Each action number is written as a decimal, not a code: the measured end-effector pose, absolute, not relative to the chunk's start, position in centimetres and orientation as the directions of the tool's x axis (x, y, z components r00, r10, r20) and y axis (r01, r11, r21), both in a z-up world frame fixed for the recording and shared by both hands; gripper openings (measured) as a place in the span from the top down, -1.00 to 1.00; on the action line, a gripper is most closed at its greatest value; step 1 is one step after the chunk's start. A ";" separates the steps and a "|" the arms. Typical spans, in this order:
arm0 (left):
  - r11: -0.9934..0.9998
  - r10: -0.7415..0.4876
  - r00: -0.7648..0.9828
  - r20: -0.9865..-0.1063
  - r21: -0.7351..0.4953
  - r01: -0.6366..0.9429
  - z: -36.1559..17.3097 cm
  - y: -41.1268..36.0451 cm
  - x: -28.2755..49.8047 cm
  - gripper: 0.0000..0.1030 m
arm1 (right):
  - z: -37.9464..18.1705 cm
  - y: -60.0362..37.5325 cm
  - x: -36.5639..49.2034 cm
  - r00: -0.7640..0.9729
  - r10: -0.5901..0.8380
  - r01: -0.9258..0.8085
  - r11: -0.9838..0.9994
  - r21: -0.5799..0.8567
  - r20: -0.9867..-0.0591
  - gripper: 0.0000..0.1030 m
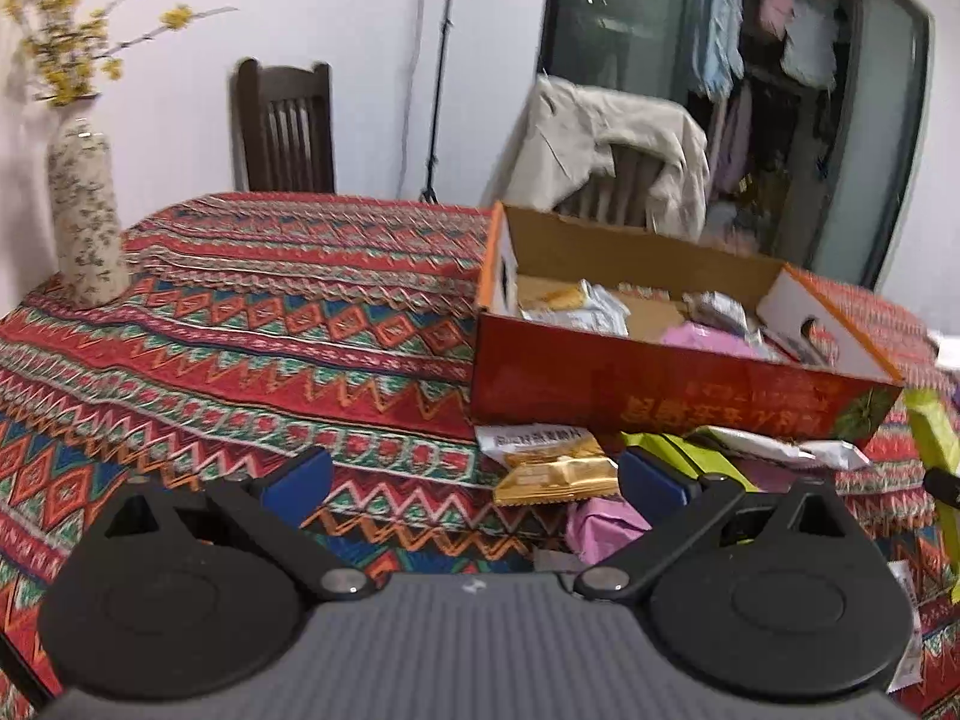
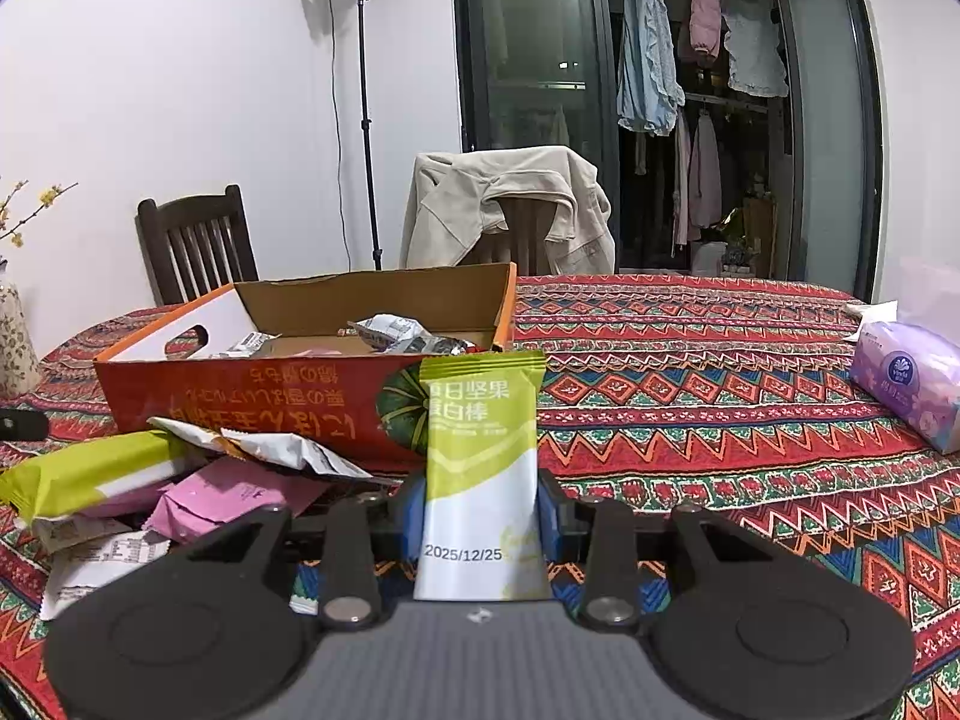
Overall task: Organize snacks
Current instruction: 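Lift the green bar with the right tool while the left grasps a biscuit packet, then carry both packets into the orange box and open both tools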
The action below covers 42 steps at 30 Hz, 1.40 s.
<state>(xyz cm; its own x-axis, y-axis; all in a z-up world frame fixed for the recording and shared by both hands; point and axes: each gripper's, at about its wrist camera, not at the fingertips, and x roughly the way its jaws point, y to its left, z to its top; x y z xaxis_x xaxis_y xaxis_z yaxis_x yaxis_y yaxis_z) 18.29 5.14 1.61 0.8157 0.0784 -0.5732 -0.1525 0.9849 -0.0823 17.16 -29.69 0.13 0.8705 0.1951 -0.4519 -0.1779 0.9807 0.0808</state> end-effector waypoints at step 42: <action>0.973 0.071 0.745 -0.664 -0.119 -0.199 1.9 4.9 21.1 0.07 | 0.1 -29.8 16.9 0.876 0.216 -0.192 0.976 0.098 -0.431 0.30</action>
<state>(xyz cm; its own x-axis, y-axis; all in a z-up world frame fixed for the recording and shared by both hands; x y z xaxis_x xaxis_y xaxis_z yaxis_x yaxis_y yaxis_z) 21.05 4.87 1.85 0.7448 0.0706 -0.6636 -0.1987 0.9727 -0.1195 16.86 -29.82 0.08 0.8760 0.2161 -0.4312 -0.1925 0.9764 0.0983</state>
